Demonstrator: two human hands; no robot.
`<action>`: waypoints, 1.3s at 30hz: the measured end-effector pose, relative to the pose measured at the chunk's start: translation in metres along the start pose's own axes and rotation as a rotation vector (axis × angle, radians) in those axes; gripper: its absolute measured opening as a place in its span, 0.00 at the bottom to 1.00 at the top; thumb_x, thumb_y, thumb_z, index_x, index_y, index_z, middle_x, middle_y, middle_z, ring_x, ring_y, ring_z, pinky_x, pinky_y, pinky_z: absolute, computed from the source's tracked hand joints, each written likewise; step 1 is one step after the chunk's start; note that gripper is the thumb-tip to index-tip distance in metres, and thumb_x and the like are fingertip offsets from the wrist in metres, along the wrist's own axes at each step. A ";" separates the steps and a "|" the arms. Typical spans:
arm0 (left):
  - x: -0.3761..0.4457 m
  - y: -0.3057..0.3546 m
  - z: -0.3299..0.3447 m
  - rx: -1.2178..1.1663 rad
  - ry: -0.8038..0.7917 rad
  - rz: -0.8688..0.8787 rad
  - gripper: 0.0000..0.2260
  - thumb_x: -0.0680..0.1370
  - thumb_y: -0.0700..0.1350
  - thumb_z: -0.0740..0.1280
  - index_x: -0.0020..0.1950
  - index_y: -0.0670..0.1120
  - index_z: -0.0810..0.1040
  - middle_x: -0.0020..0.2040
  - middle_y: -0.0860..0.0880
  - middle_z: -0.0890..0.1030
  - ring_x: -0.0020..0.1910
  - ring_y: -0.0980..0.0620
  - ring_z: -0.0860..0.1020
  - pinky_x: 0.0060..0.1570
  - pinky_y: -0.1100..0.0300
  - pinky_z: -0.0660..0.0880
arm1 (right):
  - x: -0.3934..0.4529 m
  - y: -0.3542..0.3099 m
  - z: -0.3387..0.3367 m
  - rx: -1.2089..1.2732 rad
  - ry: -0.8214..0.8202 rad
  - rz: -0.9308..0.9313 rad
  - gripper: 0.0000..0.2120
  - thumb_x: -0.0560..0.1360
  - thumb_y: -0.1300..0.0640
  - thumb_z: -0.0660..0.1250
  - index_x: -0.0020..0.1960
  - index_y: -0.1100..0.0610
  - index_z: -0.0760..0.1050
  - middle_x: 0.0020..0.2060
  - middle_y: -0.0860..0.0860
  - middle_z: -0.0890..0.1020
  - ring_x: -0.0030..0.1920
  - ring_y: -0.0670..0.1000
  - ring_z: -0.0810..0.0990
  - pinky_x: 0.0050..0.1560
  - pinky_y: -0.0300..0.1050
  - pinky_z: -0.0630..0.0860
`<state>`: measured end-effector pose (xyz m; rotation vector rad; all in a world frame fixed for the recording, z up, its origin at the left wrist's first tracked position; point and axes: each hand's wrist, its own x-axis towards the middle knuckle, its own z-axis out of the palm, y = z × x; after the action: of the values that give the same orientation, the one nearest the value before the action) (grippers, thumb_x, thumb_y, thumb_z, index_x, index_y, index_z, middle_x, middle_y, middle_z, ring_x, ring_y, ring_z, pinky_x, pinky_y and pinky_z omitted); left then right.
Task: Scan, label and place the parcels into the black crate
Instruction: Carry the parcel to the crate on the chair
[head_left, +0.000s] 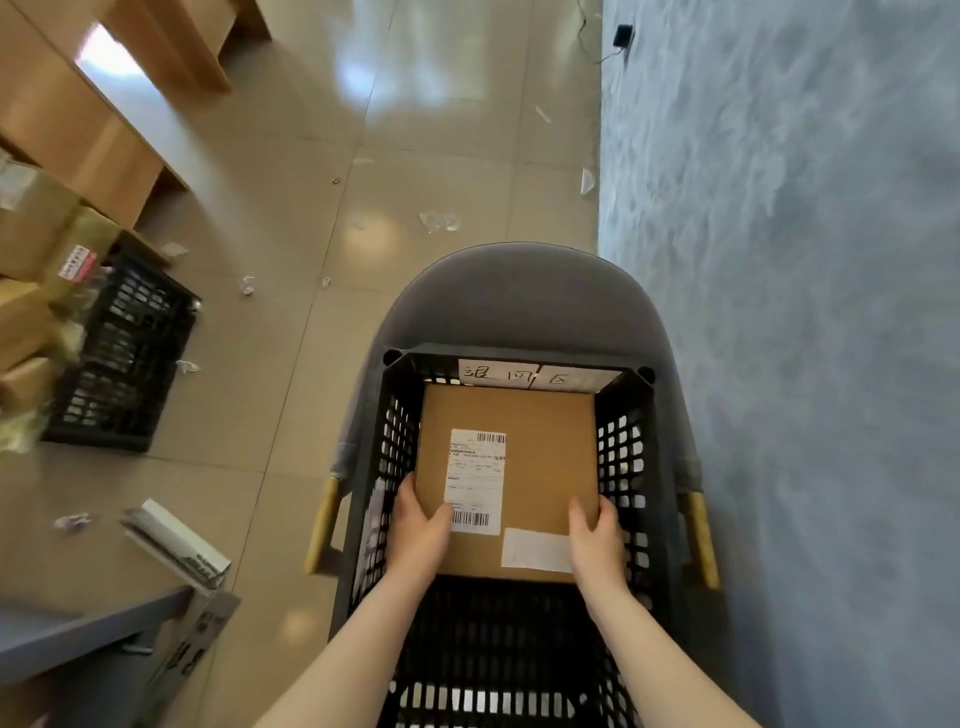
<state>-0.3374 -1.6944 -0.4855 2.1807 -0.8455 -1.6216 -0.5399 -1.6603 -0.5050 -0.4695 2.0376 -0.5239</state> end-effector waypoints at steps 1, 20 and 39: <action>0.001 0.000 0.001 0.017 0.008 0.005 0.35 0.77 0.50 0.67 0.79 0.53 0.54 0.73 0.50 0.70 0.70 0.47 0.70 0.69 0.44 0.70 | 0.001 0.002 0.000 -0.006 0.001 -0.008 0.27 0.81 0.44 0.59 0.76 0.53 0.60 0.69 0.53 0.73 0.67 0.56 0.73 0.67 0.56 0.72; -0.094 0.012 -0.052 1.015 -0.132 0.724 0.24 0.79 0.48 0.61 0.76 0.51 0.66 0.74 0.52 0.68 0.74 0.51 0.64 0.74 0.52 0.61 | -0.125 -0.013 -0.059 -0.793 -0.055 -0.437 0.24 0.81 0.51 0.58 0.75 0.56 0.62 0.70 0.52 0.70 0.68 0.53 0.68 0.70 0.48 0.69; -0.314 -0.037 -0.069 1.383 -0.648 1.799 0.16 0.83 0.50 0.56 0.70 0.53 0.72 0.68 0.54 0.74 0.69 0.51 0.70 0.70 0.54 0.65 | -0.468 0.178 -0.062 -0.468 0.662 -0.102 0.19 0.79 0.52 0.61 0.69 0.55 0.71 0.65 0.51 0.73 0.66 0.55 0.73 0.65 0.48 0.70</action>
<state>-0.3220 -1.4813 -0.2429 0.0589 -3.1711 -0.4627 -0.3902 -1.2561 -0.2420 -0.7517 2.8053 -0.2698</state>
